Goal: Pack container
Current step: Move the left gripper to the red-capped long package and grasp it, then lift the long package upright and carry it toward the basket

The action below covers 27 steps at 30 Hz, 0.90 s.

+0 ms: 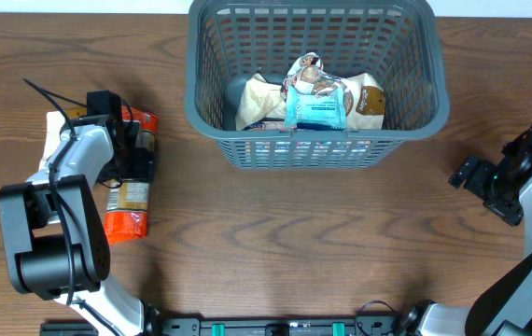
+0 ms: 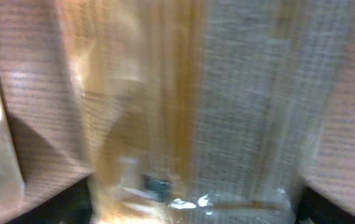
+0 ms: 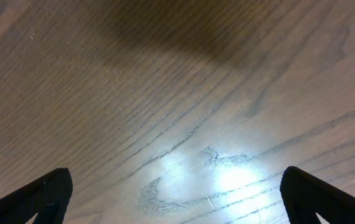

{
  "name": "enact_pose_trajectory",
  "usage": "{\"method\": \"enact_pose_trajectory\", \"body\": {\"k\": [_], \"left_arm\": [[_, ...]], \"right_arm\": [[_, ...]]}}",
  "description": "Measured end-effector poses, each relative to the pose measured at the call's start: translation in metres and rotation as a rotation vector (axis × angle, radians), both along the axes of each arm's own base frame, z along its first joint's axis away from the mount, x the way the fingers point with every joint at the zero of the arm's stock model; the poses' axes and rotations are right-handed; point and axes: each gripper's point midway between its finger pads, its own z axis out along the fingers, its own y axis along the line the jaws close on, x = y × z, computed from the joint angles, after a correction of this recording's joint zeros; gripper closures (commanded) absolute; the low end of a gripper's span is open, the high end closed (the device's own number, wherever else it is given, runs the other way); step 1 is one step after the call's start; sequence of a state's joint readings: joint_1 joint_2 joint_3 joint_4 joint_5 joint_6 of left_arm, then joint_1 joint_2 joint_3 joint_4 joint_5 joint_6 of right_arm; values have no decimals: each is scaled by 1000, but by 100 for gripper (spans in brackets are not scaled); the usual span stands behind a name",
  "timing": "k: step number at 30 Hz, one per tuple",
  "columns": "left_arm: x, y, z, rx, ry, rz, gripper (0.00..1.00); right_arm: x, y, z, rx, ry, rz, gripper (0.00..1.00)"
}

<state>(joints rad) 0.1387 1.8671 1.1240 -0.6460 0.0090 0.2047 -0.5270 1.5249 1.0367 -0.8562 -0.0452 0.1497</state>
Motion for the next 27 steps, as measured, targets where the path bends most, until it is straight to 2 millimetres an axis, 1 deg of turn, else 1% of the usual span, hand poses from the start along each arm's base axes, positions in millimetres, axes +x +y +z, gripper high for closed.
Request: {"method": "enact_pose_trajectory", "body": {"k": [6, 7, 8, 9, 11, 14, 21, 22, 27], "left_arm": [[0, 0, 0, -3, 1, -2, 35], [0, 0, 0, -3, 1, -2, 44], [0, -1, 0, -4, 1, 2, 64], [0, -1, 0, -7, 0, -1, 81], [0, -2, 3, -10, -5, -3, 91], [1, -2, 12, -3, -26, -6, 92], [1, -2, 12, -3, -25, -4, 92], [1, -2, 12, -3, -25, -1, 94], [1, -2, 14, -8, -29, 52, 94]], "right_arm": [[0, 0, 0, -1, 0, 0, 1], [0, 0, 0, -1, 0, 0, 1], [0, 0, 0, 0, -1, 0, 1], [0, 0, 0, 0, -1, 0, 1], [0, 0, 0, 0, -1, 0, 1], [0, 0, 0, -1, -1, 0, 1], [0, 0, 0, -1, -1, 0, 1], [0, 0, 0, -1, -1, 0, 1], [0, 0, 0, -1, -1, 0, 1]]}}
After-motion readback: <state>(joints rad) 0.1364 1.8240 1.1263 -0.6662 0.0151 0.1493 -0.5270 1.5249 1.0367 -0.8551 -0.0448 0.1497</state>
